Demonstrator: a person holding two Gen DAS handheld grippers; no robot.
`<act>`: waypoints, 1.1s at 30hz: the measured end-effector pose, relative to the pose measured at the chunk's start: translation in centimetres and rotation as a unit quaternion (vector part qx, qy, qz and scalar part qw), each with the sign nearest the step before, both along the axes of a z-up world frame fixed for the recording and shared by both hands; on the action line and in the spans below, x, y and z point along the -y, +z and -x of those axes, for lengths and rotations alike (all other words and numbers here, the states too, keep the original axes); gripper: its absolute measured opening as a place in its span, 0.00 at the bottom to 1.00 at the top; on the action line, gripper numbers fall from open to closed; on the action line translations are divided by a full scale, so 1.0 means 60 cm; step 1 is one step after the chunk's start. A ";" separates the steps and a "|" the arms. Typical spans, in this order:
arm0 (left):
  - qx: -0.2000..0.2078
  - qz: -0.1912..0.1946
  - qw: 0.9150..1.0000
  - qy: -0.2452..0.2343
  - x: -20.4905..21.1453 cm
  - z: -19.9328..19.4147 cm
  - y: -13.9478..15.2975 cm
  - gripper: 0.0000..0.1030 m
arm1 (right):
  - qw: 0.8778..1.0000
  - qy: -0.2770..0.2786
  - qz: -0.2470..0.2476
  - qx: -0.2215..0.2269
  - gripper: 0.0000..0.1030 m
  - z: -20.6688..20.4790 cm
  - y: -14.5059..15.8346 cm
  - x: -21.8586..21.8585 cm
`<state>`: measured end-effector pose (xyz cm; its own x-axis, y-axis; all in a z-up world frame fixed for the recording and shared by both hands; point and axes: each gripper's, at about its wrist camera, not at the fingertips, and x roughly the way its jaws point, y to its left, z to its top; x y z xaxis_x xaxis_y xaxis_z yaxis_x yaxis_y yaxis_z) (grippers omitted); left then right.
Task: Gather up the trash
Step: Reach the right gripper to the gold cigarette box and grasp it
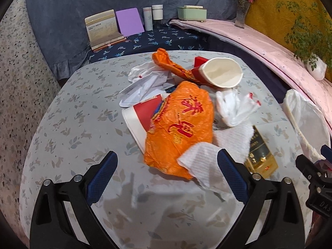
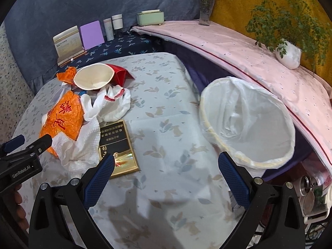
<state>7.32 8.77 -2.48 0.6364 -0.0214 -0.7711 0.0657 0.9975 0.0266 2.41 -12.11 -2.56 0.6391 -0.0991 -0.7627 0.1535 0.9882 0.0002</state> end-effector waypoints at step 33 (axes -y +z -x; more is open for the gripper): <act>-0.033 0.046 0.998 -0.041 0.023 -0.001 -0.021 0.90 | 0.995 0.079 0.006 -0.053 0.57 -0.066 -0.085 -0.077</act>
